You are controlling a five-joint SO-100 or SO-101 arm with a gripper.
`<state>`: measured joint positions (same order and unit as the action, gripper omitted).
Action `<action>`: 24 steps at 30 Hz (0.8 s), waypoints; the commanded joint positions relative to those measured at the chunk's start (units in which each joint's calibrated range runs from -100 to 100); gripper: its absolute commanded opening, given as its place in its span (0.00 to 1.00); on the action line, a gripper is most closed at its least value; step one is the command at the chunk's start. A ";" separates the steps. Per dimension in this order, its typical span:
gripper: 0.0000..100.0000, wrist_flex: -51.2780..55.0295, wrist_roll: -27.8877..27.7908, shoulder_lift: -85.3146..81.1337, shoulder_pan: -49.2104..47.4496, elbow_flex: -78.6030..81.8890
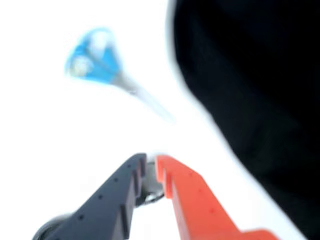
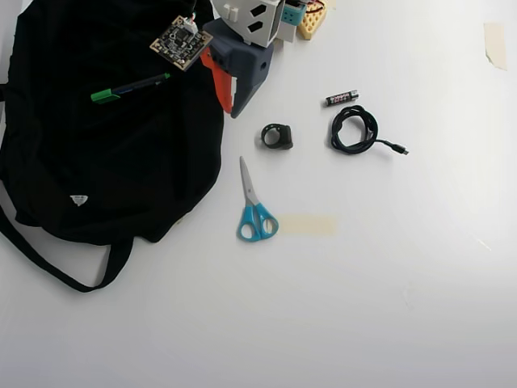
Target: Put the green marker into the black bag
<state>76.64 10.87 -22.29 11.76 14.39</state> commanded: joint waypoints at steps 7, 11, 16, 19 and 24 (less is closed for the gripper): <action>0.02 2.34 -0.27 -20.53 -13.93 16.43; 0.02 -1.28 -0.33 -26.67 -14.67 24.16; 0.02 -6.62 -4.63 -31.98 -14.67 33.86; 0.02 -9.55 -6.78 -36.63 -14.60 40.51; 0.02 -10.23 -6.57 -46.17 -18.41 50.03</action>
<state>67.28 4.47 -61.64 -3.97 59.59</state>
